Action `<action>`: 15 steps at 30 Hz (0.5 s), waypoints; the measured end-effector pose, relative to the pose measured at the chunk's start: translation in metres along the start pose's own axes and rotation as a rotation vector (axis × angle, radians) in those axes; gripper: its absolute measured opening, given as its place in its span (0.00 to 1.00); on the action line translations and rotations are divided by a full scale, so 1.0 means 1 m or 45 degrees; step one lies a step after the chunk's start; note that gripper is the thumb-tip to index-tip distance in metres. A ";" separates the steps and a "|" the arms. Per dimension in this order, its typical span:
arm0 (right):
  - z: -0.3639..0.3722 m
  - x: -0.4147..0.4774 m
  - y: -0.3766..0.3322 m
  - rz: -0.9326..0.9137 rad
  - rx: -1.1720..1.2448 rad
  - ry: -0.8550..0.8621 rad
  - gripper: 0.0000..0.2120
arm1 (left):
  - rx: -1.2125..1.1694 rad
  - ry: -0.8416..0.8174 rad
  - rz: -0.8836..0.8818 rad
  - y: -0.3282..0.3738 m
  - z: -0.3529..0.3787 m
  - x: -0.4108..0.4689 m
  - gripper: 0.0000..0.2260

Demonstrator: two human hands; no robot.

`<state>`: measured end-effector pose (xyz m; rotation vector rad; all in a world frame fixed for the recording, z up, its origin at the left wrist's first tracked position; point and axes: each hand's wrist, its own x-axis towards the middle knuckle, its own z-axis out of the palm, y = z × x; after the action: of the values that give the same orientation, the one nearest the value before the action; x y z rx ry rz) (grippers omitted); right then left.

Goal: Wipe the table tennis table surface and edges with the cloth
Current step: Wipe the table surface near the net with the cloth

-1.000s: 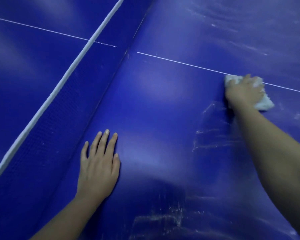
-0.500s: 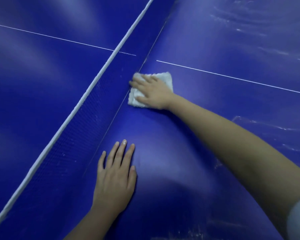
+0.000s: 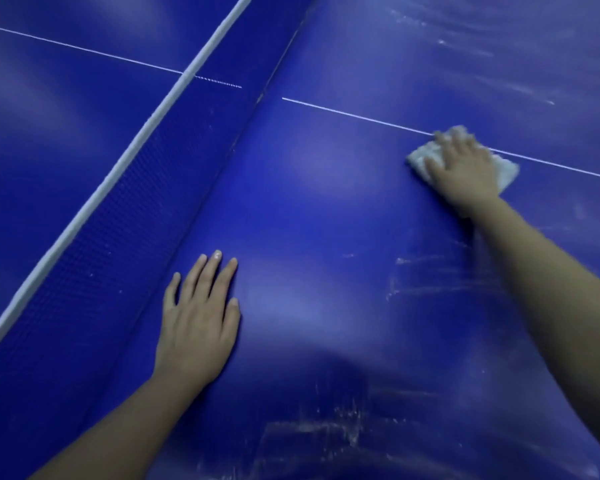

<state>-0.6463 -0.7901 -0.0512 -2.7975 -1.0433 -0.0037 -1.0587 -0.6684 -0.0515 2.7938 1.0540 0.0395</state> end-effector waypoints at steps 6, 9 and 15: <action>-0.007 -0.107 -0.036 -0.137 0.041 -0.084 0.23 | -0.034 0.005 -0.004 0.001 0.000 -0.001 0.29; -0.002 -0.241 -0.102 -0.560 0.126 -0.199 0.25 | -0.058 0.006 -0.010 0.003 0.000 -0.002 0.27; -0.001 -0.379 -0.150 -1.135 0.167 -0.389 0.29 | -0.082 0.034 0.002 0.003 0.001 -0.003 0.21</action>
<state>-1.0311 -0.9249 -0.0495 -2.0267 -2.1645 0.3738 -1.0589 -0.6731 -0.0515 2.7439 1.0370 0.1091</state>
